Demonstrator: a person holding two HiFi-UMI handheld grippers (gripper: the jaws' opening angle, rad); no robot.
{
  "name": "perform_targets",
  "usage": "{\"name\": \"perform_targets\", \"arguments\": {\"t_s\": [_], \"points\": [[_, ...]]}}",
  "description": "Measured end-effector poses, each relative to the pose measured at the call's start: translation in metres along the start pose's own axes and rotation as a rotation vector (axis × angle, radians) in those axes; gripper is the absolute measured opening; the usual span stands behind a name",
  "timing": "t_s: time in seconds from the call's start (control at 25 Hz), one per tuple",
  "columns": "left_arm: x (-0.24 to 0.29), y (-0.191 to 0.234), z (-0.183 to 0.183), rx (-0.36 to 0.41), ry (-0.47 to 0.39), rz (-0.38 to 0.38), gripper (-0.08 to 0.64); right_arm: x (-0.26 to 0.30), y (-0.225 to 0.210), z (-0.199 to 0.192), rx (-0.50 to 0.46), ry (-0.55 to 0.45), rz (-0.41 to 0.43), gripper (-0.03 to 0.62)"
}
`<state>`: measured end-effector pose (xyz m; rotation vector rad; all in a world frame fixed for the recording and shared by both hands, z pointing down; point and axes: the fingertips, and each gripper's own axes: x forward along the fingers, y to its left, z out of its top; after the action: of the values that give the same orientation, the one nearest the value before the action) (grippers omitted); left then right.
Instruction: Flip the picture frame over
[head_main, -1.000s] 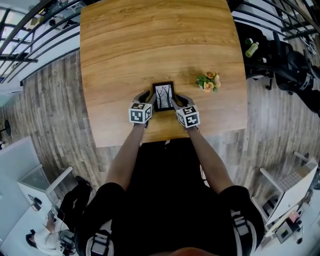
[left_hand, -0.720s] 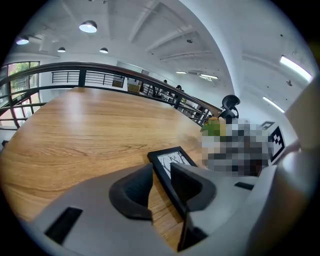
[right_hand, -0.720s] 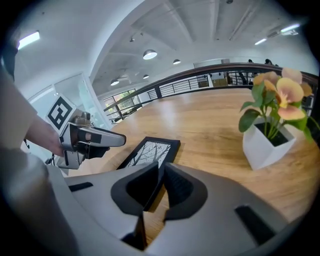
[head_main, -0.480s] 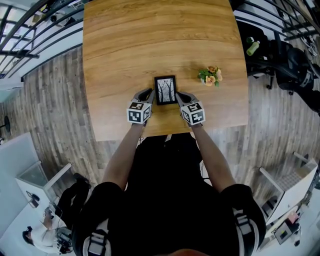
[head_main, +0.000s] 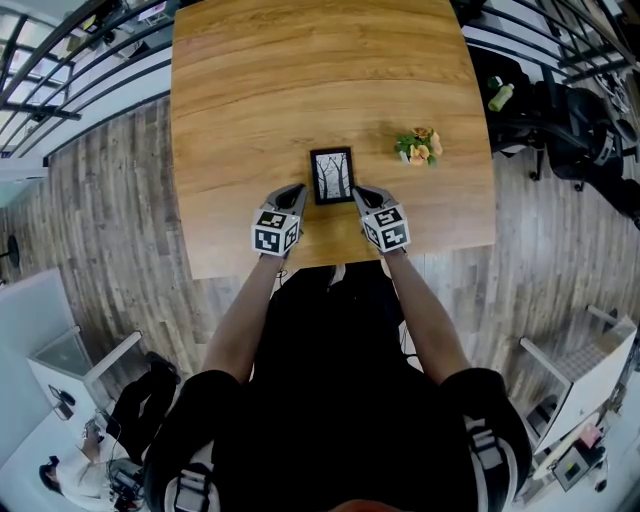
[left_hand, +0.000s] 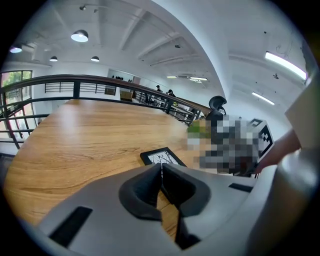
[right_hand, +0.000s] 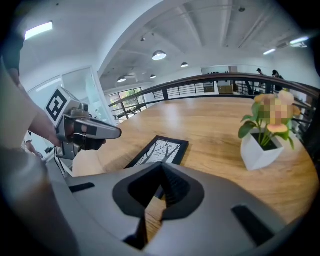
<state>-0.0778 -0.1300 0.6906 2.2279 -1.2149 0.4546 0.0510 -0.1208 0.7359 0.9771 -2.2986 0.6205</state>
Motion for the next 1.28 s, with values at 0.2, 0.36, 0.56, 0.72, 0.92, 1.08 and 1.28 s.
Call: {"name": "perform_targets", "arguments": {"t_s": [0.2,0.36,0.56,0.72,0.92,1.08,1.28], "points": [[-0.012,-0.004,-0.001,0.016,-0.021,-0.001,0.023,-0.009,0.004,0.006,-0.043,-0.025,-0.013,0.008],[-0.019,-0.009,-0.003,0.032,-0.022,-0.008,0.021,-0.016,0.006,0.004,-0.055,-0.032,-0.019,0.008],[-0.024,-0.007,-0.007,0.028,-0.016,0.015,0.021,-0.026,0.003,0.000,-0.057,-0.033,-0.018,0.008],[-0.027,-0.018,-0.011,0.020,-0.018,0.034,0.021,-0.037,-0.001,-0.007,-0.071,-0.028,-0.006,0.008],[-0.035,-0.031,-0.013,0.004,-0.036,0.070,0.021,-0.050,0.000,-0.009,-0.091,-0.034,0.019,0.008],[-0.046,-0.043,-0.019,-0.019,-0.045,0.100,0.021,-0.064,0.004,-0.016,-0.113,-0.030,0.040,0.008],[-0.062,-0.055,-0.027,-0.028,-0.050,0.126,0.021,-0.079,0.008,-0.025,-0.120,-0.029,0.048,0.008]]}}
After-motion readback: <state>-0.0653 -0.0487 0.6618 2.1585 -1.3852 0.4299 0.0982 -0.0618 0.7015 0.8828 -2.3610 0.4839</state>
